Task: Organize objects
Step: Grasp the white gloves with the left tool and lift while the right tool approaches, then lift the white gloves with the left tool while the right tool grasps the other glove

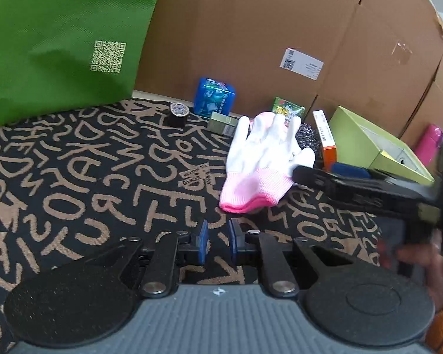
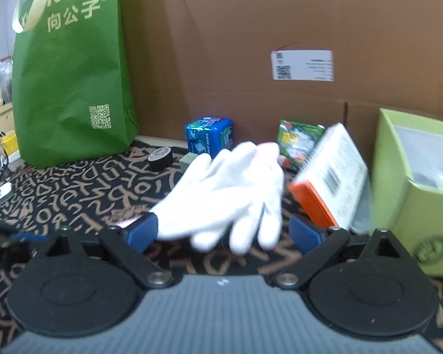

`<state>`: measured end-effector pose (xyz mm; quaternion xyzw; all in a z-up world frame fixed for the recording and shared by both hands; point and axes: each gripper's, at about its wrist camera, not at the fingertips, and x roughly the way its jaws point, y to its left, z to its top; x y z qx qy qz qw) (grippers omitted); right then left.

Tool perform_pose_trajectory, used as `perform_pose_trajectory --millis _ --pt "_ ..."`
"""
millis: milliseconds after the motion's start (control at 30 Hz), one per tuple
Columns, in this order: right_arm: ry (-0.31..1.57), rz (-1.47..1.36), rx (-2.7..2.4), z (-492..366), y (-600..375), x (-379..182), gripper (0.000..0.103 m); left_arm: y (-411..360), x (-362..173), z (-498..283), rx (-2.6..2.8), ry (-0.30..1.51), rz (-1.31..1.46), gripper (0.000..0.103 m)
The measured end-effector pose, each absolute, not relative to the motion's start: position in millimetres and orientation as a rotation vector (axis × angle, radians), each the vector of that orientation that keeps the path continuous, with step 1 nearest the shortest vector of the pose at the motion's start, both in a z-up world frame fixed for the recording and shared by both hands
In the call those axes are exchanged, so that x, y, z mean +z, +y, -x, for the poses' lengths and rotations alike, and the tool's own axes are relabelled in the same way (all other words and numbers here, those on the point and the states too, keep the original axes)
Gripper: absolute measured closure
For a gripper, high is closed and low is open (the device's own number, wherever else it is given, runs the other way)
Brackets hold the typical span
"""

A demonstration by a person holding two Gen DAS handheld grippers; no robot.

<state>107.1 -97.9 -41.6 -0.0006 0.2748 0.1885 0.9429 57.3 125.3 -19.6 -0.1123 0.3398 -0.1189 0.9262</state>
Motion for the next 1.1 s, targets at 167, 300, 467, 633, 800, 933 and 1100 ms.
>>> perform_pose_trajectory --millis 167,300,467,633,800,933,1100 --pt "0.592 0.014 0.391 -118 -89 -50 0.033 113 -13 -65 -0.340 0.639 0.242 0.038" --pt "0.607 -0.026 0.403 -118 -93 -51 0.058 92 -12 -77 -0.394 0.557 0.186 0.027" --pt "0.545 -0.128 0.371 -109 -118 -39 0.050 81 -22 -104 -0.434 0.588 0.150 0.027" --pt "0.499 -0.109 0.349 -102 -124 -30 0.043 68 -37 -125 -0.456 0.668 0.142 0.048" --pt "0.496 -0.089 0.342 -98 -123 -32 0.032 87 -32 -120 -0.432 0.692 0.168 0.095" --pt "0.522 -0.064 0.359 -100 -117 -37 0.032 121 -19 -92 -0.348 0.648 0.206 0.095" --pt "0.533 0.026 0.379 -116 -88 -42 0.032 154 -20 -68 -0.268 0.670 0.252 0.095"
